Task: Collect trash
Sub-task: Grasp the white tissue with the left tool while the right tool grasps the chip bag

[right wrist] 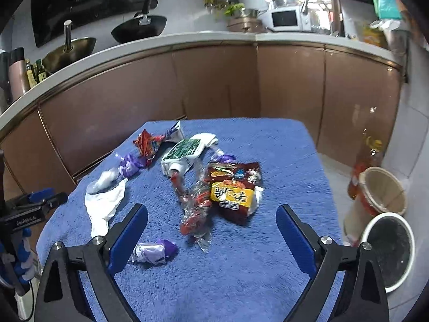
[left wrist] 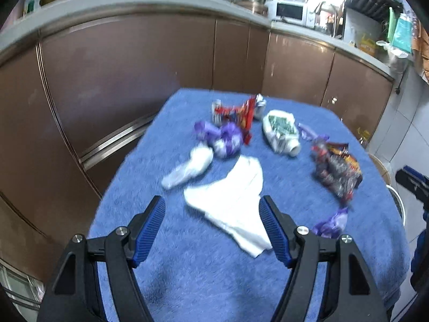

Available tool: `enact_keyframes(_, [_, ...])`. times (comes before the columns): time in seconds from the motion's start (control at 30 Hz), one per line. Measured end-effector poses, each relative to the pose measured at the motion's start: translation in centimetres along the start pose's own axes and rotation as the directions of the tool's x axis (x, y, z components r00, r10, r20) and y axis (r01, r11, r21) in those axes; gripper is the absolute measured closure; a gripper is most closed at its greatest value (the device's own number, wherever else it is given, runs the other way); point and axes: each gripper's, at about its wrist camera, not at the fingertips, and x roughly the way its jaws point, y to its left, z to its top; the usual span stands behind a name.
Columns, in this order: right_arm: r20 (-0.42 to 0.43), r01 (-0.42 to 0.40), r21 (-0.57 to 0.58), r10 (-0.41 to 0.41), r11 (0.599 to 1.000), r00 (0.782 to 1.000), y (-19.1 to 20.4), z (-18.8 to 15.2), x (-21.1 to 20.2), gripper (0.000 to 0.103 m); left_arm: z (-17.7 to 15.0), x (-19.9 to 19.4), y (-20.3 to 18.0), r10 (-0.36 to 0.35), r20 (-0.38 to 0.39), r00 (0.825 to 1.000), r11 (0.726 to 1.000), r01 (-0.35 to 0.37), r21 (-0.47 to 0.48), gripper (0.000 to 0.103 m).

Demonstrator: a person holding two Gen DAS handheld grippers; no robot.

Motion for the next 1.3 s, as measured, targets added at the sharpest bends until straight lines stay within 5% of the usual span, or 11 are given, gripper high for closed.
enact_keyframes(0.4, [-0.082, -0.025, 0.108, 0.034, 0.994, 0.996, -3.8, 0.7, 5.0, 0.022, 0.3, 8.0, 2.1, -0.185, -0.184, 0.965, 0.969, 0.147, -0.199, 0.033])
enact_keyframes(0.57, [-0.12, -0.034, 0.162, 0.054, 0.986, 0.991, -5.8, 1.4, 7.4, 0.034, 0.4, 9.4, 1.3, -0.241, -0.199, 0.95, 0.955, 0.195, -0.225, 0.034])
enact_keyframes(0.83, [-0.173, -0.059, 0.201, 0.095, 0.978, 0.98, -6.6, 3.0, 10.7, 0.034, 0.7, 10.5, 0.2, -0.241, -0.186, 0.953, 0.958, 0.202, -0.204, 0.036])
enact_keyframes(1.1, [-0.231, -0.035, 0.174, 0.075, 0.984, 0.97, -5.1, 3.8, 13.1, 0.034, 0.9, 11.3, 0.1, -0.261, -0.186, 0.947, 0.955, 0.226, -0.19, 0.079])
enact_keyframes(1.3, [-0.27, -0.012, 0.196, 0.065, 0.981, 0.961, -6.0, 3.6, 14.0, 0.034, 0.7, 11.0, 0.5, -0.276, -0.166, 0.947, 0.949, 0.241, -0.205, 0.094])
